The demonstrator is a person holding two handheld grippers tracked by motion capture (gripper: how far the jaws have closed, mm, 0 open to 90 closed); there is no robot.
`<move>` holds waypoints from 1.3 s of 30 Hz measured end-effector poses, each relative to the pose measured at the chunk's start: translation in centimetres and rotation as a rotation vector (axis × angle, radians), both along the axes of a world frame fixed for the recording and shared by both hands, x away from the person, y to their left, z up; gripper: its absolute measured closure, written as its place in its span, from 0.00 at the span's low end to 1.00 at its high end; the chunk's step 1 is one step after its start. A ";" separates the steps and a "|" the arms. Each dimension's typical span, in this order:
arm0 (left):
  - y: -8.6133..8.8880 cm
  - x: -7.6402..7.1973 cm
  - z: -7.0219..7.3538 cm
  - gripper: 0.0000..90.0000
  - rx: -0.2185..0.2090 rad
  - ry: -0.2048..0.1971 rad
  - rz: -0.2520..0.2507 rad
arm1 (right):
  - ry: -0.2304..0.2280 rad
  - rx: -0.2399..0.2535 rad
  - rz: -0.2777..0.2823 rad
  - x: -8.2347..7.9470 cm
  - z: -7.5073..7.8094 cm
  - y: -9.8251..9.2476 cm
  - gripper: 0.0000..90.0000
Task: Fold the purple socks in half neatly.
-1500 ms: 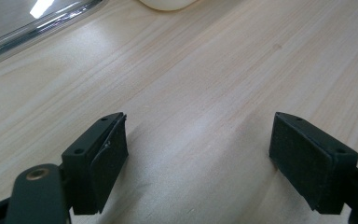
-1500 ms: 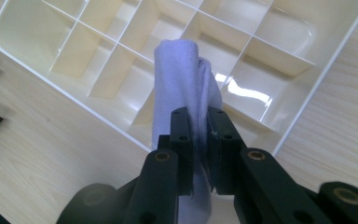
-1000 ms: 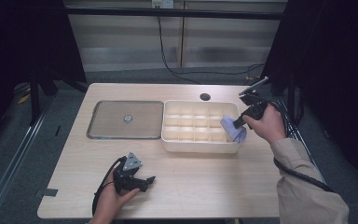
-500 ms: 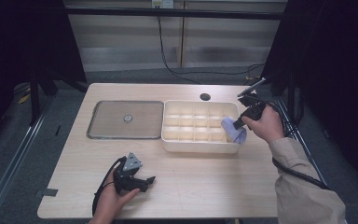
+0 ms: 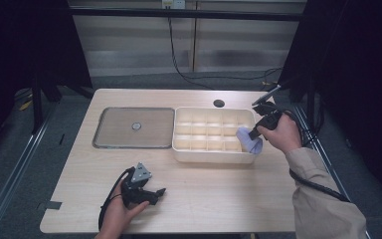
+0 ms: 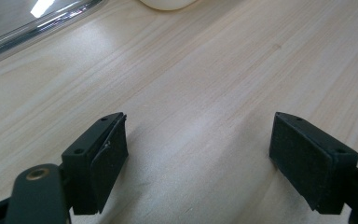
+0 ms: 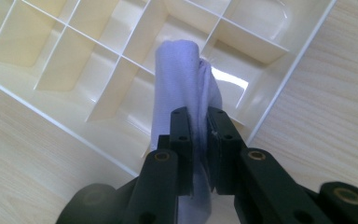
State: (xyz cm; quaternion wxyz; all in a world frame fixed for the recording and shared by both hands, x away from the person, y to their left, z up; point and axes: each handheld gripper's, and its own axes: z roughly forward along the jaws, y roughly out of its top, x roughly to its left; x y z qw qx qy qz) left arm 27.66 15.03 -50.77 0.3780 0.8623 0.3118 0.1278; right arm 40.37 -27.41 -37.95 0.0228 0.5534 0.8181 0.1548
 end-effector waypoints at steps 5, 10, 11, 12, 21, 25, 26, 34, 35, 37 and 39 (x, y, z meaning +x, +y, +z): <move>0.0 0.0 0.0 0.21 -0.002 -0.001 -0.002 | 0.006 -0.010 0.005 0.0 -0.3 0.2 0.91; 0.0 0.0 0.0 0.21 -0.001 -0.001 -0.002 | 0.005 -0.021 0.008 -0.1 -0.6 0.1 0.91; 0.0 0.0 0.0 0.21 0.003 -0.001 -0.004 | 0.003 -0.022 0.010 -0.1 -0.7 0.1 0.91; 0.0 0.0 0.0 0.21 -0.002 -0.001 -0.001 | 0.005 -0.023 0.008 -0.2 -0.7 0.2 0.91; 0.0 0.0 0.0 0.21 0.003 -0.001 -0.005 | 0.011 -0.034 0.008 -0.3 -1.4 0.1 0.91; 0.0 0.0 0.0 0.21 0.003 -0.001 -0.004 | 0.013 -0.042 0.010 -0.4 -1.5 0.1 0.91; 0.0 0.0 0.0 0.21 -0.001 0.004 -0.005 | 0.013 -0.042 0.012 -0.4 -1.5 0.1 0.91; -0.1 -0.1 0.0 0.21 -0.006 0.008 -0.002 | 0.031 -0.045 0.010 -0.5 -1.9 0.1 0.91; -0.1 -0.1 0.0 0.21 -0.006 0.009 -0.001 | 0.032 -0.045 0.009 -0.6 -2.0 0.1 0.91; -0.1 -0.1 -0.1 0.21 -0.009 0.009 0.000 | 0.037 -0.047 0.009 -0.6 -2.2 0.1 0.91; -0.1 -0.1 -0.1 0.21 -0.009 0.009 0.000 | 0.042 -0.048 0.011 -0.6 -2.4 0.1 0.91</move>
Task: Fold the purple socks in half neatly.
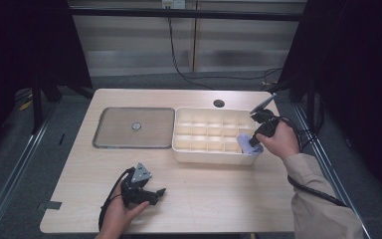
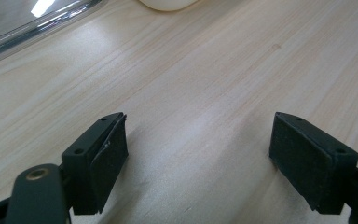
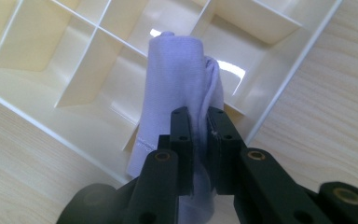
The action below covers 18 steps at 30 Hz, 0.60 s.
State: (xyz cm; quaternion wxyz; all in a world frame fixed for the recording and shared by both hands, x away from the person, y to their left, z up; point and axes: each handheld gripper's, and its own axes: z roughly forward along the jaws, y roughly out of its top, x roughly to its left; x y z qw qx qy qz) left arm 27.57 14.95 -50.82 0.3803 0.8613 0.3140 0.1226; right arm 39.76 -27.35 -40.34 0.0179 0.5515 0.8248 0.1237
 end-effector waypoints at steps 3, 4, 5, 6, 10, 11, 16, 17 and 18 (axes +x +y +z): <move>0.0 0.0 0.0 0.21 0.003 0.000 -0.001 | 0.003 0.003 0.000 0.0 -0.3 0.0 0.91; 0.0 0.0 0.0 0.21 0.000 0.000 0.000 | 0.002 0.004 -0.001 -0.1 -0.4 -0.1 0.91; 0.0 0.0 0.0 0.21 0.000 0.000 0.000 | 0.003 0.004 -0.002 -0.1 -0.4 -0.1 0.91; 0.0 0.0 0.0 0.21 0.002 -0.001 -0.001 | 0.004 0.003 -0.002 -0.1 -0.5 -0.1 0.91; 0.0 0.0 0.0 0.21 0.000 0.000 0.001 | 0.007 -0.005 0.002 -0.2 -0.7 0.0 0.92; 0.0 0.0 0.0 0.21 0.000 0.000 0.001 | 0.005 -0.005 0.003 -0.2 -0.8 0.0 0.92; 0.0 0.0 0.0 0.21 0.002 0.000 0.000 | 0.009 -0.013 0.007 -0.4 -1.3 0.2 0.92; 0.0 0.0 0.0 0.21 0.001 0.001 0.001 | 0.012 -0.014 0.007 -0.4 -1.4 0.2 0.92; 0.0 0.0 0.0 0.21 0.003 -0.001 -0.001 | 0.011 -0.010 0.007 -0.4 -1.5 0.2 0.92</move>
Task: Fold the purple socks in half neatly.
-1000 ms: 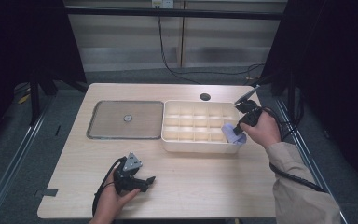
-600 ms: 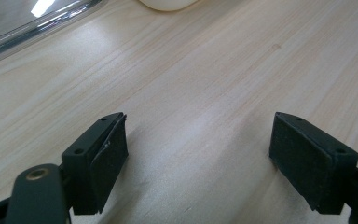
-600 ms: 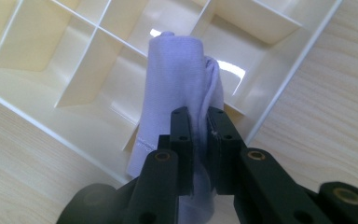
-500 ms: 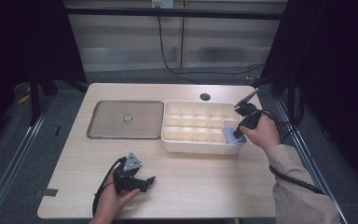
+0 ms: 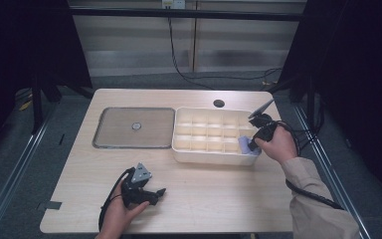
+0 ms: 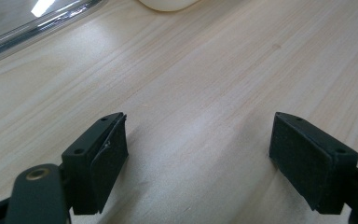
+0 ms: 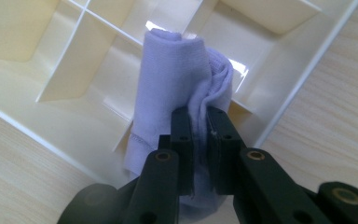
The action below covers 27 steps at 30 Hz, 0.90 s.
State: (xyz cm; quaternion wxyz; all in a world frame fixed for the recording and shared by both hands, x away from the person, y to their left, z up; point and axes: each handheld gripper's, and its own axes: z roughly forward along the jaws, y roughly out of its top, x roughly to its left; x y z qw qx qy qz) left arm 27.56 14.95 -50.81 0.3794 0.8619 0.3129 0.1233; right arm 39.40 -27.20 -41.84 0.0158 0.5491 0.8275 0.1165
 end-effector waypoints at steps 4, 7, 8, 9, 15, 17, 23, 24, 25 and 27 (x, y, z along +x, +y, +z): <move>0.0 0.0 0.0 0.21 0.000 0.000 0.000 | 0.003 0.001 -0.004 0.0 -0.1 0.0 0.92; 0.0 0.0 0.0 0.21 -0.001 0.000 0.000 | 0.007 0.002 -0.004 0.0 -0.3 0.0 0.92; 0.0 0.0 0.0 0.21 -0.001 0.001 0.001 | 0.007 -0.002 -0.006 0.0 -0.3 0.1 0.92; 0.0 0.0 0.0 0.21 -0.001 0.004 0.003 | 0.009 -0.001 -0.007 0.0 -0.4 0.1 0.92; 0.0 0.0 0.0 0.21 -0.002 0.003 0.002 | 0.017 0.002 -0.009 -0.1 -0.8 0.0 0.92; 0.0 0.0 0.0 0.21 -0.001 0.003 0.002 | 0.014 -0.001 -0.009 -0.1 -0.9 0.0 0.91; 0.0 0.0 0.0 0.21 -0.001 0.002 0.002 | 0.013 -0.009 -0.001 -0.1 -1.2 0.2 0.91; 0.0 0.0 0.0 0.21 -0.002 0.004 0.003 | 0.013 -0.012 -0.001 -0.1 -1.2 0.2 0.91; 0.0 0.0 0.0 0.21 -0.002 0.003 0.003 | 0.017 -0.019 0.000 0.0 -1.2 0.2 0.91; 0.0 0.0 0.0 0.21 0.000 0.003 0.001 | 0.019 -0.022 -0.001 0.0 -1.4 0.3 0.91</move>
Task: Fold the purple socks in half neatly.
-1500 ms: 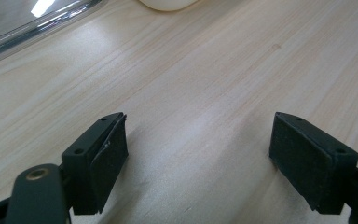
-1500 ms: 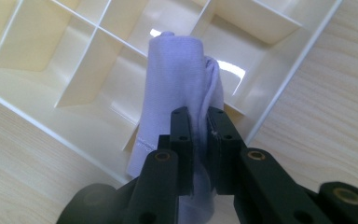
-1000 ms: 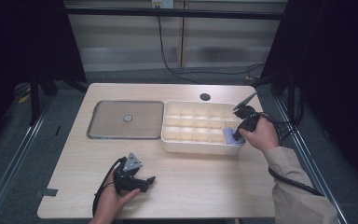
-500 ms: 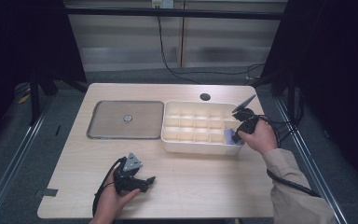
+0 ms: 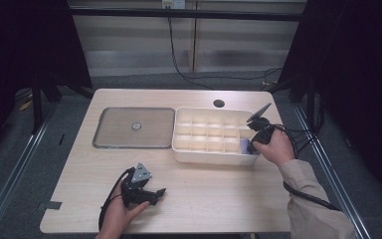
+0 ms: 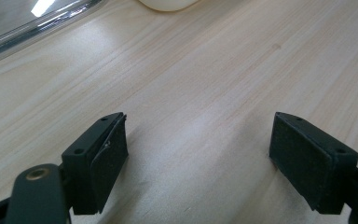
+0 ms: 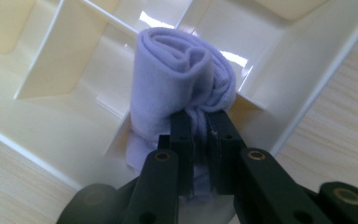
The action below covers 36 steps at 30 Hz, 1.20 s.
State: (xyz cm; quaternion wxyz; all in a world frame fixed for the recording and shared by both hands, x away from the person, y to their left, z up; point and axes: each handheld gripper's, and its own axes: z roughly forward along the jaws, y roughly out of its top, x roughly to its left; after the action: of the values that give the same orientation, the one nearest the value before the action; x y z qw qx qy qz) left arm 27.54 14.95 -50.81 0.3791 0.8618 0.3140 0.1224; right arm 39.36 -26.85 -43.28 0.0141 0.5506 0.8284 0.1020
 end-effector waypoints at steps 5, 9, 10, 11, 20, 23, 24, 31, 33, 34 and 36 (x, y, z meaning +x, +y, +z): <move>0.0 0.0 0.0 0.21 -0.001 0.001 0.002 | 0.004 -0.019 0.004 0.0 0.0 0.2 0.91; 0.0 0.0 0.0 0.21 -0.001 0.001 0.002 | 0.000 -0.012 0.007 0.0 0.0 0.1 0.90; 0.0 0.0 0.0 0.21 -0.001 0.001 0.001 | 0.005 -0.015 0.006 0.0 0.1 0.2 0.89; 0.0 0.0 0.0 0.21 -0.002 0.000 0.001 | 0.002 -0.018 0.012 0.0 0.1 0.2 0.89; 0.0 0.0 0.0 0.21 -0.002 0.000 0.001 | 0.007 -0.014 0.034 0.0 1.1 0.2 0.83; 0.0 0.0 0.0 0.21 -0.002 0.000 0.001 | 0.000 -0.019 0.040 0.0 1.5 0.3 0.82; 0.0 0.0 0.0 0.21 -0.002 0.000 0.001 | 0.002 -0.021 0.041 0.0 1.7 0.2 0.82; 0.0 0.0 0.0 0.21 -0.003 -0.001 0.001 | 0.001 -0.015 0.038 0.0 2.5 0.0 0.83; 0.0 0.0 0.0 0.21 0.002 -0.004 -0.001 | -0.001 -0.016 0.040 0.0 2.6 0.0 0.83; 0.0 0.0 0.0 0.21 0.001 -0.005 -0.002 | 0.000 -0.014 0.043 0.0 2.7 0.0 0.83; 0.0 0.0 0.0 0.21 0.002 -0.004 -0.001 | -0.006 -0.015 0.054 0.1 2.8 0.0 0.83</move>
State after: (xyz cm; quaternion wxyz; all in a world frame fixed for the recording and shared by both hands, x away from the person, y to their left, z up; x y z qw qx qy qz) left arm 27.57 14.96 -50.80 0.3790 0.8621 0.3127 0.1242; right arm 39.42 -26.81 -40.51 0.0181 0.5276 0.8436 0.0979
